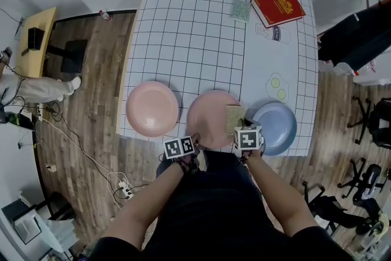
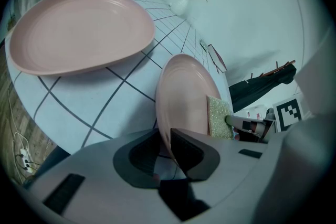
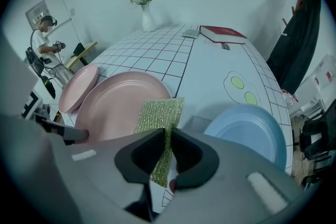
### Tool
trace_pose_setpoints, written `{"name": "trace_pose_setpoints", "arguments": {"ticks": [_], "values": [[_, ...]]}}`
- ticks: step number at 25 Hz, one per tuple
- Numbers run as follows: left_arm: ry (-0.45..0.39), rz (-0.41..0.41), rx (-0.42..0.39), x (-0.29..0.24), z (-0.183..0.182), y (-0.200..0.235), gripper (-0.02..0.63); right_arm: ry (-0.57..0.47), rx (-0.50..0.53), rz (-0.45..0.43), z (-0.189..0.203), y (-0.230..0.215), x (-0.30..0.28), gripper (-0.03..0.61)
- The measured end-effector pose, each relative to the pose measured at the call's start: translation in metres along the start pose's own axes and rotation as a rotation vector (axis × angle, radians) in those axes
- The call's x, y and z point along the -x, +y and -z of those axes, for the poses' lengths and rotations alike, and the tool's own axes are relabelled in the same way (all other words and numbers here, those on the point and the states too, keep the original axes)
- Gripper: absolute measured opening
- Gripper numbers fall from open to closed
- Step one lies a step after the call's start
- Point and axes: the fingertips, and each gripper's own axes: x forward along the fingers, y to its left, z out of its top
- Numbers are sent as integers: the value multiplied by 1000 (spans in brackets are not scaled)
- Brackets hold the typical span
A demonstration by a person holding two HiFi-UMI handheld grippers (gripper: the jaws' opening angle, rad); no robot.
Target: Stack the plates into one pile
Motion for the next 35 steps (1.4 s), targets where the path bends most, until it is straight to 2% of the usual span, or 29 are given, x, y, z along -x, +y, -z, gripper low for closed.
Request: {"name": "trace_pose_setpoints", "arguments": {"ticks": [15,35], "values": [[-10,-3,1,-1,0,1,60,28,18,-16,-4,20,-17,54],[-20,-11,0,0,0,0,60,21,-47,-170,-26,96,-35,54]]}}
